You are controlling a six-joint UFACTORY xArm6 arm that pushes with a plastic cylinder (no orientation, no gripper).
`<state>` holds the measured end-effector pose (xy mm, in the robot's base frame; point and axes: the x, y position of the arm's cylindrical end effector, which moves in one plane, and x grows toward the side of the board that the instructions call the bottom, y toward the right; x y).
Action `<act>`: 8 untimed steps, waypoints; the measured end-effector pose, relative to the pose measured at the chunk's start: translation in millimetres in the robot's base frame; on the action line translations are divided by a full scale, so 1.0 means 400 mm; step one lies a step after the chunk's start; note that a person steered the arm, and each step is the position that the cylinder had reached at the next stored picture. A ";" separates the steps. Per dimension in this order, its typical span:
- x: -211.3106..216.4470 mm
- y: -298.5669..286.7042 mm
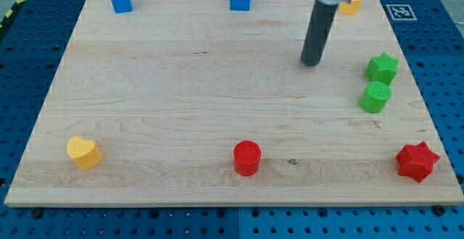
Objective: Move green star to the center right
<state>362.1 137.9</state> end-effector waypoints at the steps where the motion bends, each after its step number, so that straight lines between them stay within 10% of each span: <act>1: -0.068 0.212; 3: 0.085 0.509; 8: 0.136 0.292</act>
<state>416.5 254.8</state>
